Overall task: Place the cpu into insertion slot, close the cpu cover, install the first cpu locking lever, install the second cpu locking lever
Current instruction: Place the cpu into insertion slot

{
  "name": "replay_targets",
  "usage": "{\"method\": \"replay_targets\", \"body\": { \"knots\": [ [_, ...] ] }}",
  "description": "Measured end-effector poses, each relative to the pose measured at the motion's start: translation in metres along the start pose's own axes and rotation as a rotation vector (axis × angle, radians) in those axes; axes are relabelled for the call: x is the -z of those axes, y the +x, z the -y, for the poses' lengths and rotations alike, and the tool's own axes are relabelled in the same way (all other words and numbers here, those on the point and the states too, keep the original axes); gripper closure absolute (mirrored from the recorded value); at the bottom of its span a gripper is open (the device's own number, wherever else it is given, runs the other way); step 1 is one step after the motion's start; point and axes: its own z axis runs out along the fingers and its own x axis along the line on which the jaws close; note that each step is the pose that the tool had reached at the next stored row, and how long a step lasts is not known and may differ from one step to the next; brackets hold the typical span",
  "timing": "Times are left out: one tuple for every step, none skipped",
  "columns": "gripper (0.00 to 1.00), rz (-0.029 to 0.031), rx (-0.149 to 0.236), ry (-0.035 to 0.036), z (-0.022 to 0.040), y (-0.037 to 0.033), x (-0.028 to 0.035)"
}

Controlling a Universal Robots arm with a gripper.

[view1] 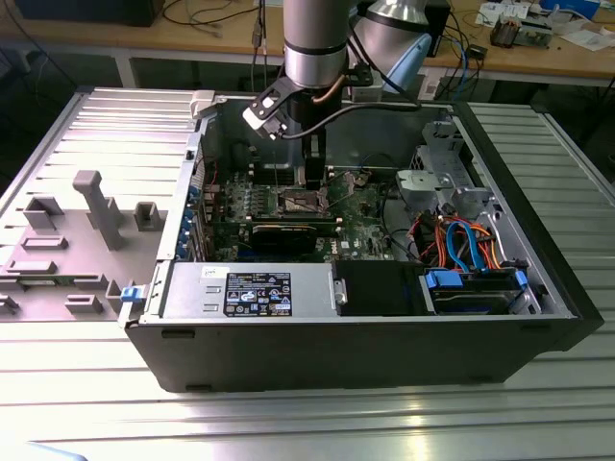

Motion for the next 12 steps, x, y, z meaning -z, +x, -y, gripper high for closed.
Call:
{"method": "replay_targets", "body": {
  "knots": [
    [0.46,0.0004,-0.002,0.0003,0.0002,0.0,-0.0011],
    [0.46,0.0006,-0.004,0.0004,0.0004,0.0,-0.0021],
    [0.46,0.0005,-0.005,0.0006,0.0005,0.0,-0.0037],
    [0.46,0.0006,-0.005,0.0007,0.0009,-0.0001,-0.0047],
    [0.46,0.0006,-0.004,0.0008,0.0014,-0.0002,-0.007],
    [0.46,0.0007,-0.004,0.0009,0.0015,-0.0001,-0.0083],
    [0.46,0.0006,-0.004,0.0009,0.0019,-0.0001,-0.0099],
    [0.46,0.0003,-0.004,0.0009,0.0027,-0.0001,-0.0118],
    [0.46,-0.0016,0.0,0.001,0.0041,-0.0002,-0.0139],
    [0.46,-0.0037,0.011,0.0013,0.0047,-0.0002,-0.0158],
    [0.46,-0.0047,0.018,0.0015,0.0051,-0.0003,-0.0169],
    [0.46,-0.0056,0.028,0.0018,0.0057,-0.0003,-0.0186]
  ]
}}
